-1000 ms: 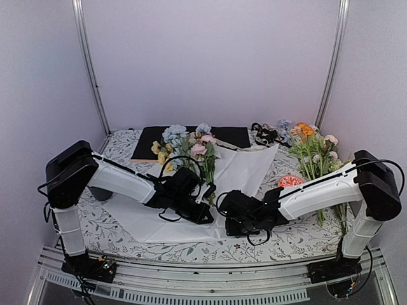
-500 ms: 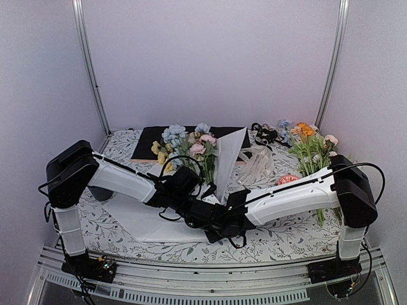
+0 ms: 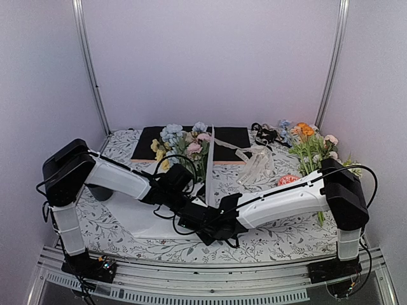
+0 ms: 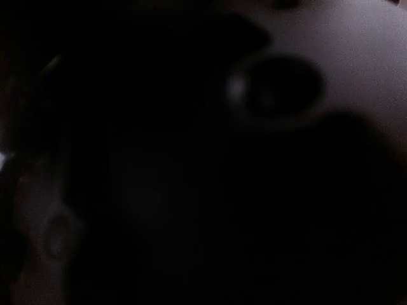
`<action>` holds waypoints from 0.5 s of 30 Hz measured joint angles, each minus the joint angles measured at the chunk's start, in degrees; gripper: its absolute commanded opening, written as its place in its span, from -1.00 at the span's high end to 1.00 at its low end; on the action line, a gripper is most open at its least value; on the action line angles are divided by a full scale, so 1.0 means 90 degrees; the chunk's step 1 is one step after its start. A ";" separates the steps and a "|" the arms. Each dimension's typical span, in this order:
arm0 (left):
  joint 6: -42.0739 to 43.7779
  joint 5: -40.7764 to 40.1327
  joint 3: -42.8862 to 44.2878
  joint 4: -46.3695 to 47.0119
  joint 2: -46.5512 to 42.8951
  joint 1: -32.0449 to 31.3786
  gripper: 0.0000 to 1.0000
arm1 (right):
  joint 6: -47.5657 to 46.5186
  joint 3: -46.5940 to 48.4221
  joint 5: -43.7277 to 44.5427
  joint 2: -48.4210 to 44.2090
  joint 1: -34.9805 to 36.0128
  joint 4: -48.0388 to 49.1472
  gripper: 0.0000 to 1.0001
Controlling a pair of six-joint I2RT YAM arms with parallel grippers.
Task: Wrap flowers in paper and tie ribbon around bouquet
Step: Fold the one-fourth-folded wrapping paper at the center of the board.
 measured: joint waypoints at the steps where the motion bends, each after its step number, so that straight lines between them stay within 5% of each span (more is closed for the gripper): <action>1: 0.0012 0.0029 -0.0017 -0.0049 -0.0039 0.0044 0.68 | -0.0032 0.0017 -0.0002 0.0029 0.0000 0.0075 0.99; 15: 0.0024 0.0075 -0.0505 -0.0668 -0.0709 0.0503 0.44 | -0.0680 0.0153 -0.0408 0.0318 0.0002 0.1151 0.99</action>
